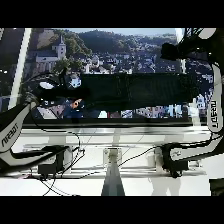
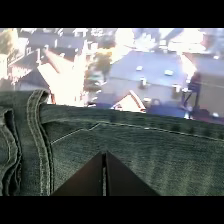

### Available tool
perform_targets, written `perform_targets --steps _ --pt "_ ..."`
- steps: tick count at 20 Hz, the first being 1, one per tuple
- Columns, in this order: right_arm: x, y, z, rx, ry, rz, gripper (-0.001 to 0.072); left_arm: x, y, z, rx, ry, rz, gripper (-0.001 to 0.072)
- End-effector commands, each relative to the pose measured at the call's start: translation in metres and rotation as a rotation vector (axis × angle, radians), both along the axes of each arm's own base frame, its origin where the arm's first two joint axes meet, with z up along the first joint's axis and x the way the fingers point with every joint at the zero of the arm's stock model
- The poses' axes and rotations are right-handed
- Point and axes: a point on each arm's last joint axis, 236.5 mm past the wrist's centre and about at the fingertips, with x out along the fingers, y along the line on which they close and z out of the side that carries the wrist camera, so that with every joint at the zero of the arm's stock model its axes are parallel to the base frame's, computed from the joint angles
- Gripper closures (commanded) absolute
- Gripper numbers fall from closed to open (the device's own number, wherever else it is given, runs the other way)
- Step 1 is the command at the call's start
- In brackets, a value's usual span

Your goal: Fold the clothes and pants, and hang the long-sleeved shirts on hangers.

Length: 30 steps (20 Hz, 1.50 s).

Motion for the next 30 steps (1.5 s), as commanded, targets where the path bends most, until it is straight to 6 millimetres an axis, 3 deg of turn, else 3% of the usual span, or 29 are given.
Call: perform_targets --steps 1,3,6,8,11,15,18,20,23,26,28,30 --pt "-0.004 0.029 -0.008 -0.015 0.001 0.105 0.0681 0.009 -0.018 0.003 -0.07 -0.033 0.017 0.0686" --pt "-0.009 0.055 -0.017 -0.011 0.018 0.159 0.0681 0.02 -0.006 0.016 -0.069 -0.069 0.021 0.0685" --pt "-0.017 0.103 -0.046 -0.009 0.034 0.233 0.0681 0.035 0.025 0.056 0.033 -0.177 -0.051 0.0686" --pt "-0.033 0.156 -0.069 0.053 0.067 0.285 0.0681 0.044 0.057 0.095 0.145 -0.235 -0.032 0.0686" --pt "-0.059 0.258 -0.085 0.21 0.082 0.309 0.0681 0.047 0.094 0.168 0.278 -0.353 0.032 0.0686" --pt "-0.106 0.379 -0.083 0.38 0.064 0.301 0.0682 0.038 0.104 0.243 0.342 -0.542 0.066 0.0686" --pt "-0.125 0.427 -0.073 0.422 -0.024 0.332 0.0682 0.029 0.095 0.272 0.258 -0.575 0.135 0.0684" --pt "-0.12 0.433 -0.063 0.436 -0.059 0.331 0.0681 0.027 0.087 0.282 0.208 -0.59 0.143 0.0684" --pt "-0.091 0.4 -0.057 0.363 -0.088 0.343 0.0681 0.028 0.071 0.289 0.115 -0.578 0.15 0.0684" --pt "-0.051 0.314 -0.051 0.194 -0.076 0.339 0.068 0.027 0.035 0.279 0.047 -0.548 0.069 0.0685" --pt "-0.03 0.245 -0.037 0.124 -0.054 0.276 0.0681 0.028 -0.002 0.266 0.03 -0.537 -0.015 0.0686" --pt "-0.015 0.178 -0.015 0.09 -0.046 0.193 0.068 0.032 -0.045 0.268 0.003 -0.549 -0.098 0.0686"
